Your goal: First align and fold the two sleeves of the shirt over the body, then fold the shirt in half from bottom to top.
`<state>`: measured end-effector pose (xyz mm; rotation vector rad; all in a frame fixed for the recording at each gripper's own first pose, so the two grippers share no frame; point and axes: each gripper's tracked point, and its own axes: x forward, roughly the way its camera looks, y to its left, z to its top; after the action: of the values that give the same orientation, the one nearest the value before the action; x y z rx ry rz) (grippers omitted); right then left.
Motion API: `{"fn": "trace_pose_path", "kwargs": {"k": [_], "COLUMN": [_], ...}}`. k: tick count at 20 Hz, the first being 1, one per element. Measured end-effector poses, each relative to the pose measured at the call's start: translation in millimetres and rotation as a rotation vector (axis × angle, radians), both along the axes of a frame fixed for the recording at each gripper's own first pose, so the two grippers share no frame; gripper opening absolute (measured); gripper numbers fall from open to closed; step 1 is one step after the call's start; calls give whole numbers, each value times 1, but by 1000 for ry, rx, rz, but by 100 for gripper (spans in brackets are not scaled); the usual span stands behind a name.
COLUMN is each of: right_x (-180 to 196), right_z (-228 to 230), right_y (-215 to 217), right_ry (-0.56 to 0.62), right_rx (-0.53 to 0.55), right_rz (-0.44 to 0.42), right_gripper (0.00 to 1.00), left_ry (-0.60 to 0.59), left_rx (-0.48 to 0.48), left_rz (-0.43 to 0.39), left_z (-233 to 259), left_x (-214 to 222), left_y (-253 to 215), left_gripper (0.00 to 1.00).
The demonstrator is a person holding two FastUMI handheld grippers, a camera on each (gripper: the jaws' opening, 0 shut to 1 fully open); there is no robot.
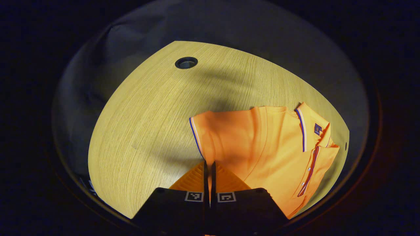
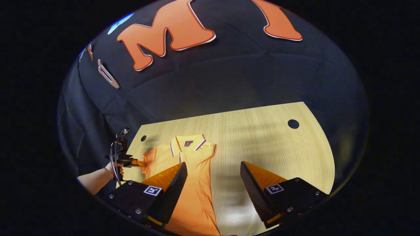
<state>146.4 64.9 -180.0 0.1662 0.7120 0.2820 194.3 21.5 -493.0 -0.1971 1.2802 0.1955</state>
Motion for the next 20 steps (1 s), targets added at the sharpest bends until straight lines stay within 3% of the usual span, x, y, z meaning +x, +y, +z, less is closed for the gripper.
{"fn": "trace_pose_path", "kwargs": {"k": [8,14,20], "right_x": [-1,-10,-22], "right_z": [7,19,30], "right_y": [2,3,-7], "right_ry": [-21,-44,-72], "right_rx": [15,38,38], "right_rz": [7,22,22], "right_gripper": [98,98,99], "left_ry": [-106,-163,-163], "left_rx": [0,-36,-94], "left_rz": [-128,-223,-303], "left_z": [55,98,107], "left_x": [13,8,-1], "left_y": [-17,-64,-130], "left_gripper": [1,0,1]}}
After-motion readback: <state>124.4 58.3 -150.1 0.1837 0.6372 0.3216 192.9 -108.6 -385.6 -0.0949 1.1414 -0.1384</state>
